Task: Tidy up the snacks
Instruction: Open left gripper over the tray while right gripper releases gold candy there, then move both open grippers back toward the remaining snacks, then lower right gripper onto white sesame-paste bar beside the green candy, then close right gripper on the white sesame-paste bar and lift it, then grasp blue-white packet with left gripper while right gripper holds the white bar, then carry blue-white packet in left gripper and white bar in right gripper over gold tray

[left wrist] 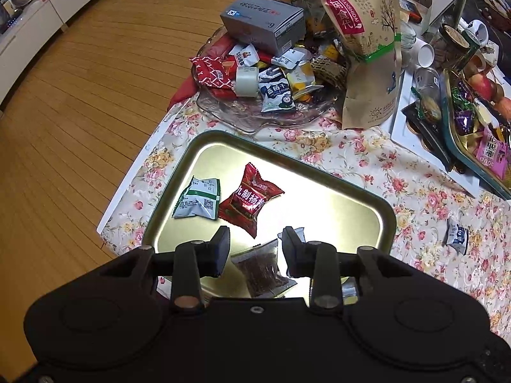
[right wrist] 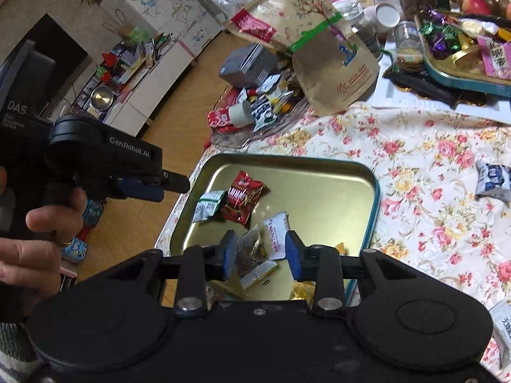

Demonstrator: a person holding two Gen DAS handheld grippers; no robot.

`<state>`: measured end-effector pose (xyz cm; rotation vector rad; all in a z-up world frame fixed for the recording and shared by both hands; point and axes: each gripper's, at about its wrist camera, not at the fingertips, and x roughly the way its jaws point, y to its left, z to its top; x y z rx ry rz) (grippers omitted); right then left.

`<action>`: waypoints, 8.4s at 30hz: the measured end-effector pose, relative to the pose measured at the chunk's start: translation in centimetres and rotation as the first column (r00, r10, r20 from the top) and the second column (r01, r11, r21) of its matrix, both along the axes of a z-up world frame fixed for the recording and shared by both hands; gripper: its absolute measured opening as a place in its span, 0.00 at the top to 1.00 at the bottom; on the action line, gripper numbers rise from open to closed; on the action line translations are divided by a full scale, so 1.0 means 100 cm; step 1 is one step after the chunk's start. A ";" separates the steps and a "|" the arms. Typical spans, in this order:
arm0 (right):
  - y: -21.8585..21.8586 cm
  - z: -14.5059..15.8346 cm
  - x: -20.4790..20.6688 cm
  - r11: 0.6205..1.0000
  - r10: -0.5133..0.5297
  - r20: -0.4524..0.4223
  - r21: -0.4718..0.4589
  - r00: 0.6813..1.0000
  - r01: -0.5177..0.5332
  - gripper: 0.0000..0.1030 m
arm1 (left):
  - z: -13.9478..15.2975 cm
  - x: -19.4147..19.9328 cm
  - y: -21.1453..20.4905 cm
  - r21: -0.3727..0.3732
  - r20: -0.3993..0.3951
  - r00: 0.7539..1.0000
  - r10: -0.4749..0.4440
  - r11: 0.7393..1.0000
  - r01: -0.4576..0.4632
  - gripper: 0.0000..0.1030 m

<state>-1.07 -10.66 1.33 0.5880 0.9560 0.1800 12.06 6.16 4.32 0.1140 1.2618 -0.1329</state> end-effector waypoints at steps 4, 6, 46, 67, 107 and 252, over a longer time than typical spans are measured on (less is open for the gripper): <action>-0.009 0.000 0.001 0.999 -0.046 -0.011 -0.018 0.999 0.046 0.60 | -0.003 0.001 -0.002 0.011 -0.014 1.000 0.002 1.000 -0.001 0.57; -0.015 -0.002 0.001 0.997 -0.080 -0.031 -0.024 0.996 0.079 0.59 | -0.006 0.001 -0.004 0.016 -0.026 1.000 0.003 1.000 -0.003 0.57; -0.207 -0.043 -0.097 0.818 -0.573 -0.240 -0.218 0.784 0.532 0.58 | -0.018 -0.055 -0.157 0.054 -0.072 0.940 -0.335 0.939 0.339 0.57; -0.219 -0.074 -0.126 0.851 -0.523 -0.378 -0.191 0.764 0.489 0.58 | -0.051 -0.100 -0.243 0.096 -0.158 0.861 -0.483 0.861 0.500 0.57; -0.216 -0.090 -0.115 0.843 -0.505 -0.336 -0.390 0.795 0.371 0.59 | -0.061 -0.114 -0.258 0.116 -0.176 0.836 -0.520 0.832 0.542 0.57; -0.194 -0.030 -0.064 0.806 -0.584 -0.177 -0.237 0.792 0.542 0.79 | -0.024 -0.035 -0.083 0.152 0.001 0.989 -0.150 0.977 0.148 0.54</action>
